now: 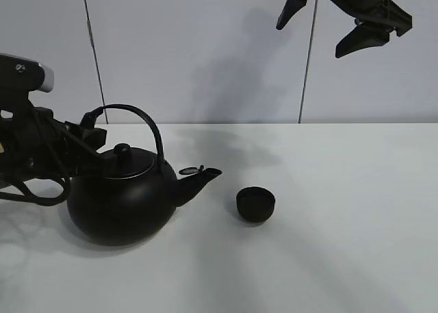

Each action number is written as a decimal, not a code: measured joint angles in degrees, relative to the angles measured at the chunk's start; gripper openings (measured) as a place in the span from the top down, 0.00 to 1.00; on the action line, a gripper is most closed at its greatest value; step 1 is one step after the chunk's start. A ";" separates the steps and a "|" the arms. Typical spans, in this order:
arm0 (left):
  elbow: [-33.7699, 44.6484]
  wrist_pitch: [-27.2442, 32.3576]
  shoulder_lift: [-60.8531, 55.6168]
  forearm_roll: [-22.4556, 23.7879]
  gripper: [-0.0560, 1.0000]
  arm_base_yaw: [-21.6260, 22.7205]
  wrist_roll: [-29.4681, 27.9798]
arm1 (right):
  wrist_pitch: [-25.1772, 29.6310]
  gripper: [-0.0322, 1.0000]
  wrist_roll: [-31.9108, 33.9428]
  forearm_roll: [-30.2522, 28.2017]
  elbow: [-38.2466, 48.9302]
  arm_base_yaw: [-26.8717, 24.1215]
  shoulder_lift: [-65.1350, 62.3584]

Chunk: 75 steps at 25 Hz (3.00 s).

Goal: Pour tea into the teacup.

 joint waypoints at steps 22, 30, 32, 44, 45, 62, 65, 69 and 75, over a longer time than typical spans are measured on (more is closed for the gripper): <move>0.00 0.00 0.00 4.91 0.83 0.00 -2.01 | 0.00 0.34 0.00 0.00 0.00 0.00 0.00; -0.25 -2.71 -0.39 5.93 0.75 0.00 -3.12 | 0.00 0.34 0.00 0.00 0.00 0.00 0.00; -0.25 -2.92 -0.39 5.98 0.73 0.00 -3.17 | 0.00 0.34 0.00 0.00 0.00 0.00 0.00; 2.36 -5.37 -0.62 7.29 0.63 0.00 -5.74 | 0.00 0.34 0.00 0.00 0.00 0.00 0.00; 2.81 -5.44 -0.62 7.35 0.61 0.00 -5.94 | 0.00 0.34 0.00 0.00 0.00 0.00 0.00; 11.11 -5.72 -8.66 8.93 0.39 0.00 -6.74 | 0.00 0.34 0.00 0.00 0.00 0.00 0.00; 12.58 -5.49 -13.05 8.93 0.37 0.00 -7.37 | 0.00 0.34 0.00 0.00 0.00 0.00 0.00; 12.54 4.29 -22.92 8.93 0.35 0.00 -9.91 | 0.00 0.34 0.00 0.00 0.00 0.00 0.00; 2.34 43.04 -36.96 11.71 0.31 0.00 -21.11 | 0.00 0.34 0.00 0.00 0.00 0.00 0.00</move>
